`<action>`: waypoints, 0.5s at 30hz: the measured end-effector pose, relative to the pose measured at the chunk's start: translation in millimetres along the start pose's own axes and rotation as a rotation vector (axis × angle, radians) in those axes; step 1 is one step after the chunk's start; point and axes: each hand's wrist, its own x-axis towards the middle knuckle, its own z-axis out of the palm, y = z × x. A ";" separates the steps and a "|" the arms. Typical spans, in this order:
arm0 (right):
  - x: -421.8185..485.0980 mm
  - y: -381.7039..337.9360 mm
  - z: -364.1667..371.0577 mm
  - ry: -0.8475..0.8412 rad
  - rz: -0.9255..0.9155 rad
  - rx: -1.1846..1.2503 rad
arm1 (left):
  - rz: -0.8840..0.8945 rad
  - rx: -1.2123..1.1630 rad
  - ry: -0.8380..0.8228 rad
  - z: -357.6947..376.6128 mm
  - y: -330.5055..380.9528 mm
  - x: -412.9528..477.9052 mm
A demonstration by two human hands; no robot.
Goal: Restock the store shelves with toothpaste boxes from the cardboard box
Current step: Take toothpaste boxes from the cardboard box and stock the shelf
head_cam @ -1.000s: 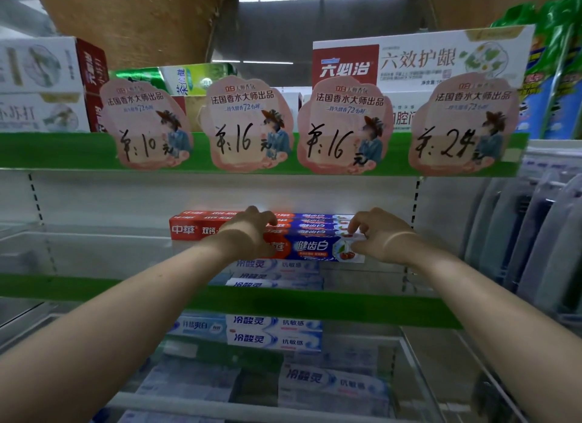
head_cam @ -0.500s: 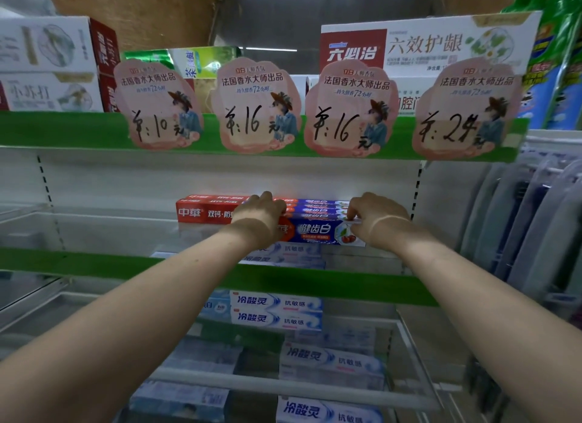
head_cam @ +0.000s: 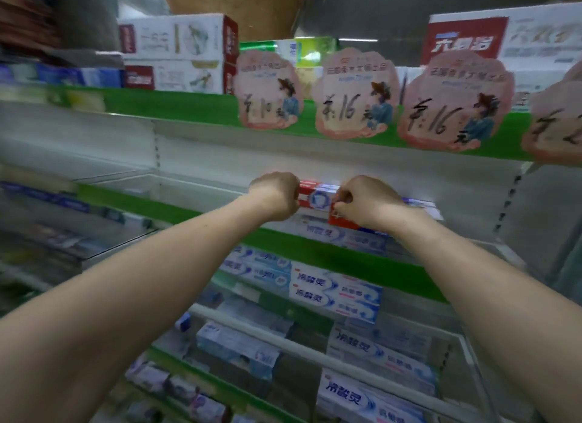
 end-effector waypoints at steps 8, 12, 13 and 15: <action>9.4 -113.6 21.3 0.004 -0.257 0.106 | -0.228 0.052 0.059 -35.7 -104.0 -68.2; 9.2 -184.9 25.3 0.006 -0.381 0.173 | -0.337 0.079 0.080 -64.2 -164.0 -113.9; 8.2 -200.3 26.4 0.008 -0.403 0.187 | -0.356 0.084 0.082 -69.9 -175.5 -124.4; 4.2 -242.8 34.3 0.000 -0.448 0.216 | -0.401 0.117 0.081 -83.0 -206.7 -154.1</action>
